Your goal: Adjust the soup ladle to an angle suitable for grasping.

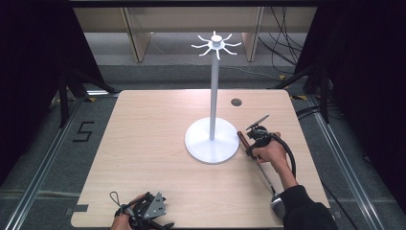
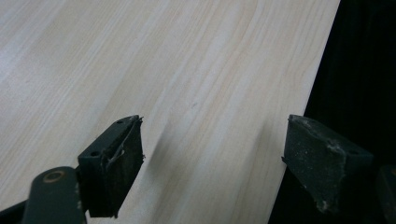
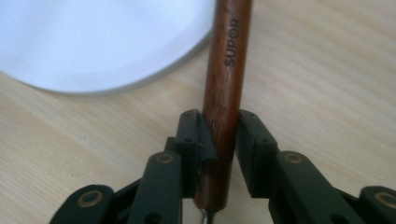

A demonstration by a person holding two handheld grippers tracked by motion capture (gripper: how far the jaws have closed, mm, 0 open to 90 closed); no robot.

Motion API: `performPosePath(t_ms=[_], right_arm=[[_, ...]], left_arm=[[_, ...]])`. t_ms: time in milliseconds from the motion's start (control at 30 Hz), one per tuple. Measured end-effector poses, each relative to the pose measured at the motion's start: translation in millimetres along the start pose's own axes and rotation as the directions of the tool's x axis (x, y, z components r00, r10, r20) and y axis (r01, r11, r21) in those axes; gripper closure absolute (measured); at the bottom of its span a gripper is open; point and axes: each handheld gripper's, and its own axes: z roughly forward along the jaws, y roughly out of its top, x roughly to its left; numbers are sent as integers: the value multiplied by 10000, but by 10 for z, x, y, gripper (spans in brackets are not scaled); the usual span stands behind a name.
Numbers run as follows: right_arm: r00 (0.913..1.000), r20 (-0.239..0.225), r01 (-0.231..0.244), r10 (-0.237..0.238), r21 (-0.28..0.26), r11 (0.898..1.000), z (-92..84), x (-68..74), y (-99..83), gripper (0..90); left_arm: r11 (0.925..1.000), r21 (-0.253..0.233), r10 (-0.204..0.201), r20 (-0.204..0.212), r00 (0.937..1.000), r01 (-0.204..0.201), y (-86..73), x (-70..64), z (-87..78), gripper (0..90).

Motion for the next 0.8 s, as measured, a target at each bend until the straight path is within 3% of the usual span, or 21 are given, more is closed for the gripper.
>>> performPosePath(t_ms=[67, 100, 167, 300, 367, 400, 500, 533, 567, 600, 633, 667, 733, 800], right_arm=[[9991, 425, -65, 76, -271, 9996, -53, 13, -5, 741], [9986, 416, 362, -339, -570, 9977, -96, -9, -10, 741], [9987, 480, 179, -148, -646, 9977, -139, -27, -26, 741], [9980, 238, 608, -580, -1443, 9877, -255, -53, -68, 741], [9981, 184, 616, -595, -1534, 9862, -301, -48, -77, 742], [9980, 120, 640, -628, -1885, 9800, -417, -27, -106, 742], [9959, 28, 892, -907, -2158, 9724, -516, -21, -135, 742], [9936, 74, 1106, -1125, -2602, 9592, -630, -12, -175, 742], [9934, 2, 1101, -1145, -2756, 9549, -691, 0, -198, 742], [9912, -38, 1250, -1326, -3082, 9431, -733, 1, -218, 742], [9925, -142, 1099, -1215, -3325, 9367, -769, 26, -249, 742], [9885, 32, 1426, -1509, -3479, 9266, -824, 8, -271, 742], [9896, -93, 1299, -1434, -3686, 9205, -913, 19, -322, 742], [9823, 140, 1739, -1867, -4385, 8817, -947, 8, -374, 742]], left_arm=[[10000, 19, 6, 7, 10000, -6, 1, -4, 2, 191], [10000, 45, 26, 23, 10000, -26, -1, -6, 5, 191], [9999, 112, 14, 127, 9999, -15, 2, -5, 2, 191], [10000, 62, 5, 52, 10000, -6, 5, -3, -2, 191], [10000, 87, 7, 27, 10000, -7, 5, 1, -2, 191], [10000, 25, -6, 43, 10000, 6, 8, -3, -2, 191], [10000, 47, 3, 34, 10000, -3, 7, -2, -3, 191], [10000, 75, 13, -11, 10000, -13, 8, 0, -1, 191], [10000, 58, 11, 4, 10000, -11, 8, -1, 0, 191], [10000, 30, -20, 52, 10000, 20, 8, -4, -2, 191], [10000, 30, -20, 52, 10000, 20, 8, -4, -2, 191], [10000, 40, -2, 30, 10000, 2, 8, -2, -3, 191], [10000, 38, 10, -50, 10000, -10, 10, 1, -3, 191], [10000, -36, -8, -55, 10000, 8, 7, 0, 1, 191]])
